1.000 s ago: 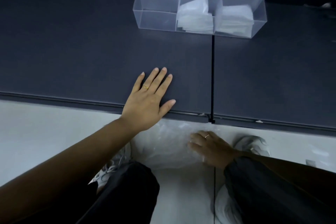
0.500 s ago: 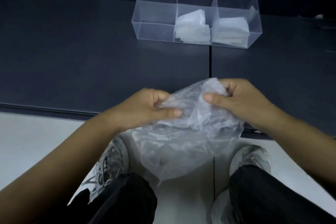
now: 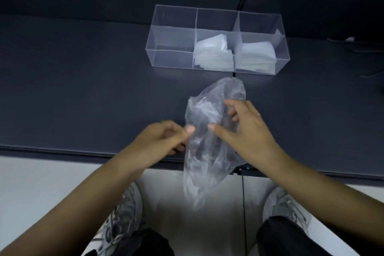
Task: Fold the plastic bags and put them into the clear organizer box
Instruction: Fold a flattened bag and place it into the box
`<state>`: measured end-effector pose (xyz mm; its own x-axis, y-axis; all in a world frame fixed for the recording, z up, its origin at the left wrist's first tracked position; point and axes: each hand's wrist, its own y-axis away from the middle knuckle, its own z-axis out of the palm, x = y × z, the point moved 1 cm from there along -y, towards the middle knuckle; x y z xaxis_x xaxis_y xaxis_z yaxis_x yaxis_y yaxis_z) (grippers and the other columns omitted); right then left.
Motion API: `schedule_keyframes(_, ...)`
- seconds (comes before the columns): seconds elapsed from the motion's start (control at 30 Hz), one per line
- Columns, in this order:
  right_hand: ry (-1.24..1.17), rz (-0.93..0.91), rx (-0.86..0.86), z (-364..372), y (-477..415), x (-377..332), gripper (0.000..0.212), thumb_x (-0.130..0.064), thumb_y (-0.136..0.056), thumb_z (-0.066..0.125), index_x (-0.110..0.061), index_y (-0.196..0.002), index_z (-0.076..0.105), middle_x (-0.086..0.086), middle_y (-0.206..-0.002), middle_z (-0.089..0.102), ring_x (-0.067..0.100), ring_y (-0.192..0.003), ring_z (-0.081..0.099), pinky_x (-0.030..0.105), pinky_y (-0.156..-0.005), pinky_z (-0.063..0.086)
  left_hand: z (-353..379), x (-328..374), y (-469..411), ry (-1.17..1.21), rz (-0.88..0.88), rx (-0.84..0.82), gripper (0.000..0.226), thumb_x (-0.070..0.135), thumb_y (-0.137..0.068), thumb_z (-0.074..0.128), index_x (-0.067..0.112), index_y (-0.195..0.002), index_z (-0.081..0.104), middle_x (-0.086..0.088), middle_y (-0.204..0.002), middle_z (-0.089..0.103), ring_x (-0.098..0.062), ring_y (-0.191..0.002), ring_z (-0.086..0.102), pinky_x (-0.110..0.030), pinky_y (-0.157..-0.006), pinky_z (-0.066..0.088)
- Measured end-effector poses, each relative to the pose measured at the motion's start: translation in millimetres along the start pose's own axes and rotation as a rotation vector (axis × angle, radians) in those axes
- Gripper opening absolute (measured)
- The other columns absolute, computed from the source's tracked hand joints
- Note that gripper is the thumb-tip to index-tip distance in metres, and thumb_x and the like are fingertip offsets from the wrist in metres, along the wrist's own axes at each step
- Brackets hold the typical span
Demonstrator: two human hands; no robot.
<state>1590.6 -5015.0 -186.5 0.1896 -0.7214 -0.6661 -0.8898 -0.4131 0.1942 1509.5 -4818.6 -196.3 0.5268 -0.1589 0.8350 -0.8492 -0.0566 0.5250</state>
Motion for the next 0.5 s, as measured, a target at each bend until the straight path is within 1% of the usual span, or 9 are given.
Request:
schedule_keyframes(0.07, 0.082, -0.009, 0.063, 2.6, -7.6, 0.7, 0.071, -0.059, -0.074, 0.065, -0.028, -0.135, 0.045, -0.01, -0.112, 0.043, 0.014, -0.112, 0.045, 0.034, -0.102, 0.033, -11.0, 2.5, -15.1, -0.067, 0.007, 0.329, 0.045, 0.059, -0.073, 0.068, 0.021, -0.097, 0.061, 0.0, -0.097, 0.07, -0.014, -0.086, 0.069, -0.035, -0.081, 0.057)
schedule_keyframes(0.1, 0.109, -0.031, 0.098, 3.3, -12.6, -0.7, 0.069, -0.06, -0.074, 0.065, -0.029, -0.134, 0.046, -0.009, -0.113, 0.045, 0.015, -0.114, 0.045, 0.033, -0.101, 0.031, -13.7, 5.6, -22.9, -0.061, 0.032, 0.374, 0.042, 0.048, -0.078, 0.069, 0.022, -0.109, 0.057, 0.002, -0.108, 0.066, -0.011, -0.091, 0.066, -0.034, -0.084, 0.056)
schedule_keyframes(0.17, 0.15, -0.083, 0.119, 7.6, -23.1, -4.6, 0.063, -0.057, -0.075, 0.068, -0.032, -0.13, 0.05, -0.007, -0.116, 0.048, 0.016, -0.115, 0.045, 0.032, -0.097, 0.027, -11.0, 14.7, -35.8, -0.012, 0.106, 0.239, 0.061, 0.033, -0.083, 0.071, 0.031, -0.136, 0.041, 0.01, -0.128, 0.051, 0.003, -0.096, 0.061, -0.018, -0.081, 0.05)
schedule_keyframes(0.2, 0.177, -0.106, 0.099, 11.2, -27.4, -5.8, 0.057, -0.055, -0.075, 0.07, -0.032, -0.125, 0.055, -0.007, -0.114, 0.048, 0.016, -0.115, 0.045, 0.031, -0.093, 0.027, -6.5, 18.3, -41.3, -0.011, 0.13, 0.144, 0.071, 0.028, -0.083, 0.072, 0.035, -0.143, 0.034, 0.014, -0.132, 0.045, 0.009, -0.096, 0.06, -0.01, -0.079, 0.048)
schedule_keyframes(0.23, 0.201, -0.129, 0.071, 15.1, -30.9, -5.9, 0.049, -0.051, -0.075, 0.071, -0.03, -0.118, 0.061, -0.007, -0.109, 0.048, 0.016, -0.112, 0.046, 0.03, -0.09, 0.027, -0.8, 21.3, -45.4, -0.029, 0.149, 0.061, 0.076, 0.022, -0.083, 0.074, 0.035, -0.145, 0.032, 0.015, -0.135, 0.043, 0.01, -0.098, 0.059, -0.009, -0.081, 0.048)
schedule_keyframes(0.3, 0.156, -0.159, 0.021, 21.6, -34.2, -3.6, 0.028, -0.039, -0.077, 0.074, -0.023, -0.1, 0.068, -0.007, -0.1, 0.047, 0.015, -0.105, 0.049, 0.031, -0.087, 0.03, 8.3, 21.4, -50.5, -0.049, 0.193, -0.018, 0.069, 0.01, -0.08, 0.076, 0.027, -0.14, 0.045, 0.009, -0.134, 0.052, 0.001, -0.106, 0.06, -0.014, -0.09, 0.049)
schedule_keyframes(0.37, -0.066, -0.144, -0.006, 22.5, -34.2, 0.9, 0.012, -0.023, -0.079, 0.076, -0.017, -0.087, 0.069, -0.007, -0.092, 0.05, 0.012, -0.092, 0.053, 0.028, -0.086, 0.038, 10.5, 19.8, -50.5, 0.004, 0.203, 0.005, 0.047, 0.004, -0.078, 0.076, 0.018, -0.121, 0.064, 0.0, -0.117, 0.067, -0.004, -0.096, 0.064, -0.016, -0.084, 0.051)
schedule_keyframes(0.43, -0.346, -0.093, 0.008, 15.8, -32.4, 3.3, 0.007, -0.013, -0.081, 0.075, -0.014, -0.08, 0.068, -0.004, -0.086, 0.053, 0.009, -0.079, 0.054, 0.02, -0.078, 0.042, 5.2, 15.1, -48.0, 0.071, 0.182, 0.059, 0.028, 0.004, -0.076, 0.077, 0.014, -0.102, 0.073, -0.003, -0.101, 0.073, -0.005, -0.084, 0.065, -0.014, -0.075, 0.05)
schedule_keyframes(0.5, -0.553, -0.043, 0.064, 3.4, -31.4, 4.5, 0.01, -0.009, -0.082, 0.072, -0.015, -0.075, 0.068, 0.0, -0.088, 0.058, 0.01, -0.079, 0.056, 0.02, -0.079, 0.046, -3.5, 12.2, -43.8, 0.079, 0.166, 0.109, 0.015, 0.011, -0.074, 0.08, 0.017, -0.088, 0.076, -0.001, -0.091, 0.075, -0.008, -0.082, 0.067, -0.013, -0.074, 0.05)
